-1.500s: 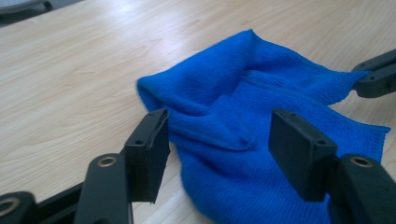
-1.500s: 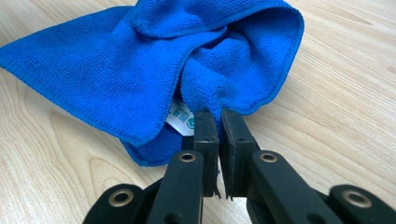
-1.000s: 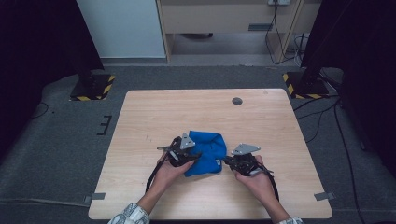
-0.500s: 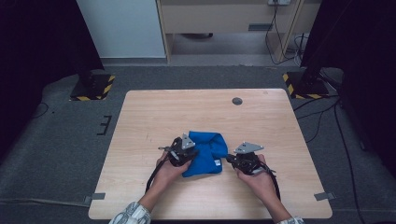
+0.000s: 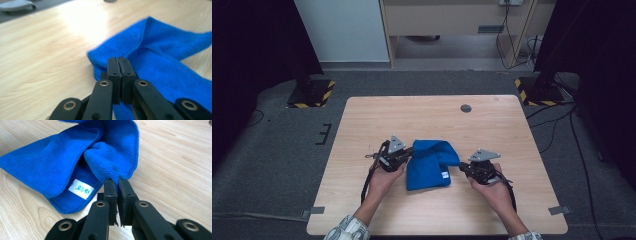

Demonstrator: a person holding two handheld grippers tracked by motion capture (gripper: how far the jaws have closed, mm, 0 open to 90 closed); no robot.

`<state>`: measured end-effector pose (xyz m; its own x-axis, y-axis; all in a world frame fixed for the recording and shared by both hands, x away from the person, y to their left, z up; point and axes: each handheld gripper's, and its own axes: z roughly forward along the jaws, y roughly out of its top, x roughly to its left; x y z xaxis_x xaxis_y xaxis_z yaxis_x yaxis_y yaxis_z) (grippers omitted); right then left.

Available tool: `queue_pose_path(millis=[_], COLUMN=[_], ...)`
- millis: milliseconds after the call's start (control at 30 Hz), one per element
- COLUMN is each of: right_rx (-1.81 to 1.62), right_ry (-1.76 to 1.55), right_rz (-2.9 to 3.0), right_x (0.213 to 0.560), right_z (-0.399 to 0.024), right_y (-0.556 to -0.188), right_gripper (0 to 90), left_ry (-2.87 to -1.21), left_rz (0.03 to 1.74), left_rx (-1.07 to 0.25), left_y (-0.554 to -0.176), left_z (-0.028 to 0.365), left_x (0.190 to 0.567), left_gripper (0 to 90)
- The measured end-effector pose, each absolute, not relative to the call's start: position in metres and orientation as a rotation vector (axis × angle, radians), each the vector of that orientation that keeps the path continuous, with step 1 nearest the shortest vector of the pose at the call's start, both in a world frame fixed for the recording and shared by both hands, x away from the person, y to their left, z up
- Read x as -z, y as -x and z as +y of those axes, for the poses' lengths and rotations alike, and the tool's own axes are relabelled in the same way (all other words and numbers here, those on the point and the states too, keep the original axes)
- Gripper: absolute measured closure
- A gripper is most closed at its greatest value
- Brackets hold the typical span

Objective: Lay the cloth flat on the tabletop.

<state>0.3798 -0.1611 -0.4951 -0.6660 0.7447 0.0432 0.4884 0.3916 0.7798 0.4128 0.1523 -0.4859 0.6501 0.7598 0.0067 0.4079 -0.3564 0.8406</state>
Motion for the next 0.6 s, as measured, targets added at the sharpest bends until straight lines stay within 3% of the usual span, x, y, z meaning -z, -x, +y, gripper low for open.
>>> queue_pose_path(millis=[600], right_rx=[-1.067], right_ry=[-1.114], right_rz=[2.359], right_x=[0.509], right_z=[-0.168], right_y=[-0.397], right_gripper=[85.0], left_ry=[-1.898], left_rz=[1.033], left_rx=[-0.549], left_y=[-0.419], left_z=[0.201], left_x=[0.478], left_gripper=[89.1])
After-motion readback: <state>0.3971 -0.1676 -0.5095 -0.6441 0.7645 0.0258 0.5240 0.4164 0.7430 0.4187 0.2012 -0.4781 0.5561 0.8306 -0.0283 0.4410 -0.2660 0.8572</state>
